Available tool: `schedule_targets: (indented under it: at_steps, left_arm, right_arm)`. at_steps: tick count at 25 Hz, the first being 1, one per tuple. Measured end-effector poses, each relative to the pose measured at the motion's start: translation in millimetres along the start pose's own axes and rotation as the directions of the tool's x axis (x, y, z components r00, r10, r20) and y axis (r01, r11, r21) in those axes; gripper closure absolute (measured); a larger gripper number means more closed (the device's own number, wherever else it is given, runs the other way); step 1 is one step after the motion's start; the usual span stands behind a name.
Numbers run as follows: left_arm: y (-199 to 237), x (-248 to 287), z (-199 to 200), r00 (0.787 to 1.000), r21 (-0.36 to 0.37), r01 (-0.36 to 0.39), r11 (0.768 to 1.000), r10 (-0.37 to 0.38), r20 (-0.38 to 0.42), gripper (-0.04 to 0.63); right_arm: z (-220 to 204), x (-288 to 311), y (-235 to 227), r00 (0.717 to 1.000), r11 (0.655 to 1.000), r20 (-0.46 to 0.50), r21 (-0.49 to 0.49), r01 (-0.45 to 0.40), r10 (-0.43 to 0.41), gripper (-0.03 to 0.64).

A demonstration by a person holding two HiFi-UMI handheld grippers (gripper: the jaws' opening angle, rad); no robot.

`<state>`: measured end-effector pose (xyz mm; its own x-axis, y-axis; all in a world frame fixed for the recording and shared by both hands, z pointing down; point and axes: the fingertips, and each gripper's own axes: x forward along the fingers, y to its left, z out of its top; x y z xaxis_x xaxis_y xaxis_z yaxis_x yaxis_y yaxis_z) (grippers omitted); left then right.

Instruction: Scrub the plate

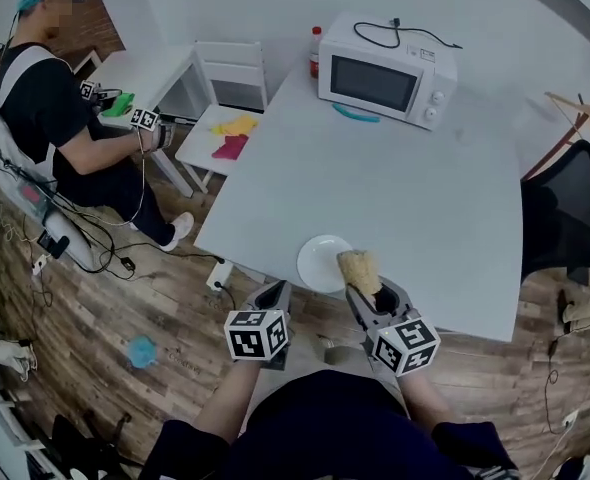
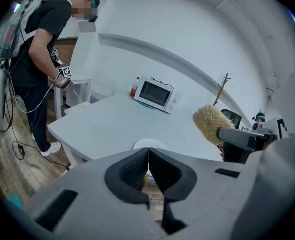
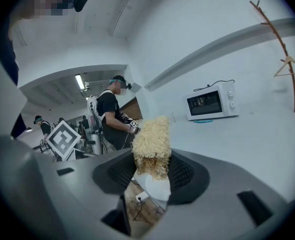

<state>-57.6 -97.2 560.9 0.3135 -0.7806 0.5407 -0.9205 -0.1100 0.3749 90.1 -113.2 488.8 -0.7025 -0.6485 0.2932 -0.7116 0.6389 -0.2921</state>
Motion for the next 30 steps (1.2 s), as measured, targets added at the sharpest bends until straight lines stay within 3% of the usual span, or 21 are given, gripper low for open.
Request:
schedule_targets:
  at_steps: [5,15,22,23,25,30]
  left_arm:
    - [9,16,-1,0.999,-0.027,-0.006,1.0,0.005,-0.035,0.575]
    - [25,67,-16,0.987,-0.023,0.061,0.998,-0.064,-0.148,0.575]
    - [33,97,-27,0.962,-0.087,0.105,0.991,-0.123,-0.245,0.574]
    - [33,101,-30,0.955,-0.103,0.113,0.988,-0.137,-0.264,0.562]
    - [31,107,-35,0.94,-0.133,0.136,0.982,-0.171,-0.296,0.46]
    - [31,122,-35,0.93,-0.164,0.143,0.976,-0.189,-0.316,0.459]
  right_arm:
    - [-12,15,-6,0.999,1.0,-0.046,0.001,-0.003,0.003,0.439]
    - [-31,33,-29,0.992,1.0,-0.125,0.003,0.019,-0.019,0.44]
    - [-36,46,-42,0.987,0.999,-0.157,0.014,0.042,-0.039,0.439]
    - [-36,47,-43,0.986,0.999,-0.159,0.016,0.043,-0.04,0.44]
    - [-35,51,-46,0.986,0.999,-0.163,0.022,0.047,-0.043,0.44]
    - [-35,60,-52,0.984,0.998,-0.172,0.028,0.049,-0.043,0.44]
